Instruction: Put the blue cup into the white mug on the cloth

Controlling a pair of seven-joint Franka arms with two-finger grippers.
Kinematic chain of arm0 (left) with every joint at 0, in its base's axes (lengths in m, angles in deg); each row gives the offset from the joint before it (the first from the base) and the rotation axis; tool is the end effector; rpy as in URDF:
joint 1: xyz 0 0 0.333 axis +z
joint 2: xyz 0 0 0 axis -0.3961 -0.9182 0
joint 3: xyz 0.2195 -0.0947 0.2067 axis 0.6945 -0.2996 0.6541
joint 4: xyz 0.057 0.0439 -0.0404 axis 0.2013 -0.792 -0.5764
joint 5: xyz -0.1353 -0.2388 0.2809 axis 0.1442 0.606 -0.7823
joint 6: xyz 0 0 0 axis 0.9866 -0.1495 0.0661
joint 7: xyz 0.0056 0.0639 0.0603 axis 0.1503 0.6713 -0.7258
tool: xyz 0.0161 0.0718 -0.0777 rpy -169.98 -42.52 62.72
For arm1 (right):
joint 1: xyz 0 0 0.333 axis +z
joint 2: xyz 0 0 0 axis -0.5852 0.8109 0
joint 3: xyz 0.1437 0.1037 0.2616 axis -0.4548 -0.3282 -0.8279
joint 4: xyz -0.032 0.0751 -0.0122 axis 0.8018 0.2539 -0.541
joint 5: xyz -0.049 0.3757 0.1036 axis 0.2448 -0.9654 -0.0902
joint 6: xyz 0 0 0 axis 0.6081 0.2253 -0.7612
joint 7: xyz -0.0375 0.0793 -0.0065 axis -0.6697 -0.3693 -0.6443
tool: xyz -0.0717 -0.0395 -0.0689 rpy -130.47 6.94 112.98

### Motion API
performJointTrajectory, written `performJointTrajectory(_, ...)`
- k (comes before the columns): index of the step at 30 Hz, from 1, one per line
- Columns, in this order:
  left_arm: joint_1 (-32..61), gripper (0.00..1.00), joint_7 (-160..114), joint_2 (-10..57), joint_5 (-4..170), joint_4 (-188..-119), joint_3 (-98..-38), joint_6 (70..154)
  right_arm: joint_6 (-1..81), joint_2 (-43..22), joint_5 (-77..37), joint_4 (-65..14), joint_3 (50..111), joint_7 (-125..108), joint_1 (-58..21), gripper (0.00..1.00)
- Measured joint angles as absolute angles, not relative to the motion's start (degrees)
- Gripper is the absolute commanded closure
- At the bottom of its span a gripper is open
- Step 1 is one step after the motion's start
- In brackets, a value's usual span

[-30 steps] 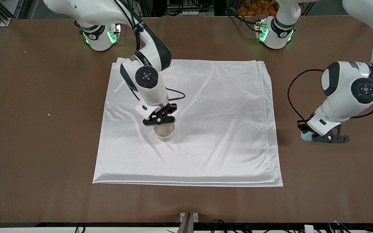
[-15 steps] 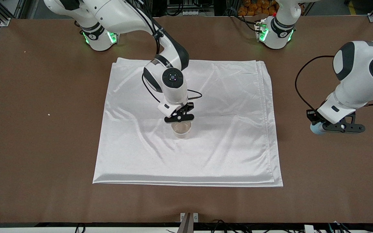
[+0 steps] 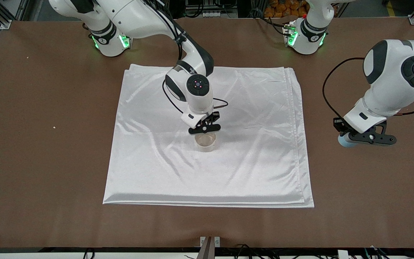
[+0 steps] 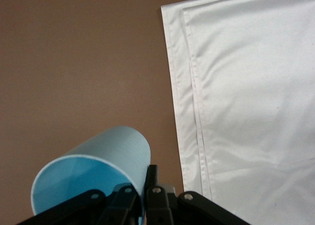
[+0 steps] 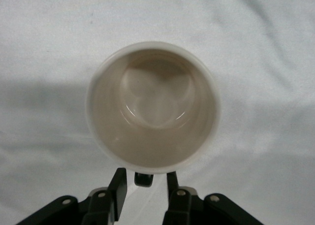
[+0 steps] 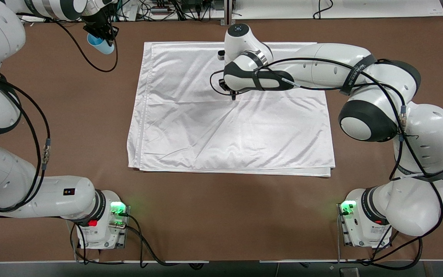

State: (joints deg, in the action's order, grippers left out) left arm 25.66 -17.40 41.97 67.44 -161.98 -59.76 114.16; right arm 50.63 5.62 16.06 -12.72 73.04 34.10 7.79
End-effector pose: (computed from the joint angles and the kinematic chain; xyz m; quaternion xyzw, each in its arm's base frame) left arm 0.5935 -0.0722 0.4452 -0.9953 0.0822 -0.0353 0.0357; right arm 0.5029 0.5040 0.2561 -0.9982 -0.0586 0.0107 0.0114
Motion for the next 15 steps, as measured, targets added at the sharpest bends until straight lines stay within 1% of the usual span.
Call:
performJointTrajectory(8, 25.32, 1.00, -17.40, 41.85, 67.44, -161.39, -60.84, 114.16, 50.40, 5.51, 16.06, -11.89, 73.21, 34.10, 7.75, 0.00)
performJointTrajectory(12, 24.47, 1.00, -17.41, 41.24, 67.44, -160.54, -61.53, 114.16, 47.57, 4.60, 16.06, -10.70, 73.40, 34.10, 7.56, 0.00)
performJointTrajectory(15, 23.21, 1.00, -18.03, 40.35, 67.44, -159.73, -62.00, 114.16, 44.18, 2.76, 16.05, -9.82, 73.56, 34.10, 7.23, 0.00)
